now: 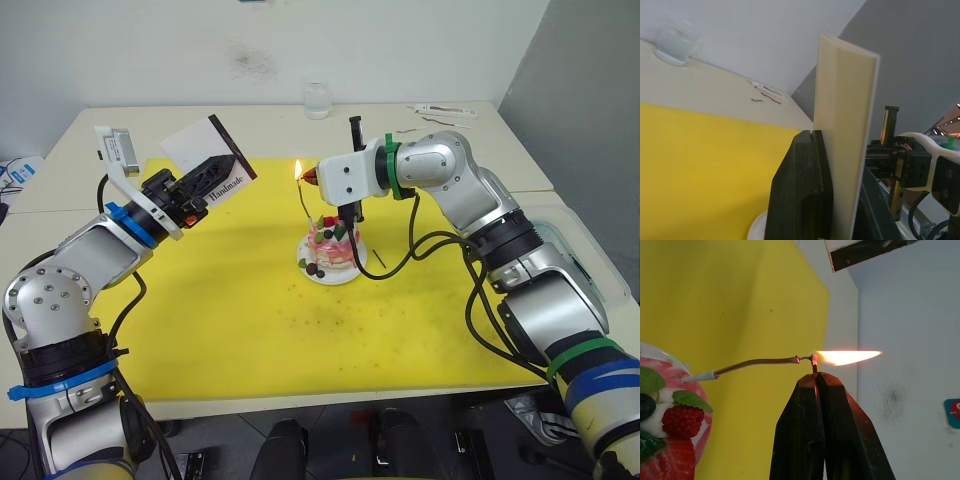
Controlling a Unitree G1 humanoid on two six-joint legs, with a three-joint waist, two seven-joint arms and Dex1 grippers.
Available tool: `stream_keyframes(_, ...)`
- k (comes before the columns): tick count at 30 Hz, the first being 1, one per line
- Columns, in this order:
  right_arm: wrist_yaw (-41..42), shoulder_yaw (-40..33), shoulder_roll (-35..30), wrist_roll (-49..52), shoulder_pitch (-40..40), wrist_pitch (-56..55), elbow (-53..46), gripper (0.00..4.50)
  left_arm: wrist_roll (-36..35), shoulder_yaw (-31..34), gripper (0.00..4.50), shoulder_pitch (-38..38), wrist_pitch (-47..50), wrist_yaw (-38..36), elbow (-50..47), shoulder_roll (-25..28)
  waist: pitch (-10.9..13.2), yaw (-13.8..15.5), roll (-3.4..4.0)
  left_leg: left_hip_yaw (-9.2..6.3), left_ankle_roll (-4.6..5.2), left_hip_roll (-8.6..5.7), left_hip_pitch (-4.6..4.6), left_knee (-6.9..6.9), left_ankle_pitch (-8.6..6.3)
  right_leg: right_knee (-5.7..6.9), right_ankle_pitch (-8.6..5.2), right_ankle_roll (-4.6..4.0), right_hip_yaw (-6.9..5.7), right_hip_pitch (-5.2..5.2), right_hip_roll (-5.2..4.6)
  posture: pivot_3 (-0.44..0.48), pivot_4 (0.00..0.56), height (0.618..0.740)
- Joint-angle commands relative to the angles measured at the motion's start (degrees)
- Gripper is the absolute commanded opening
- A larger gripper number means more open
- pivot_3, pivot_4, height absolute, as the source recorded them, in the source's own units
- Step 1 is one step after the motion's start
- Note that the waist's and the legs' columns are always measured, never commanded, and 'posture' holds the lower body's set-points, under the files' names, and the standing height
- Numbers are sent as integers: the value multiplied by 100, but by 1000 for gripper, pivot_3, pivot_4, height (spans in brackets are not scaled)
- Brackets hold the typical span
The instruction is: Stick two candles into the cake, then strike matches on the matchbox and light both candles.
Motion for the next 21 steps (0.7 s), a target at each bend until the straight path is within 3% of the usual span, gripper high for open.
stream_keyframes(1, -78, -197, -6, 16, -178, -32, -124, 42, 11, 10, 0, -148, -146, -96, -84, 31, 0, 0, 0, 0, 0, 0, 0, 0, 0, 0, 0, 0, 0, 0, 0, 0, 150, 740)
stream_keyframes(21, -233, -596, -341, 97, -505, 27, -17, 42, 189, -126, 0, -287, -75, -380, 104, 74, 0, 5, 0, -1, 1, 0, -1, 0, 0, 0, 0, 0, -1, 0, 1, 0, 150, 740)
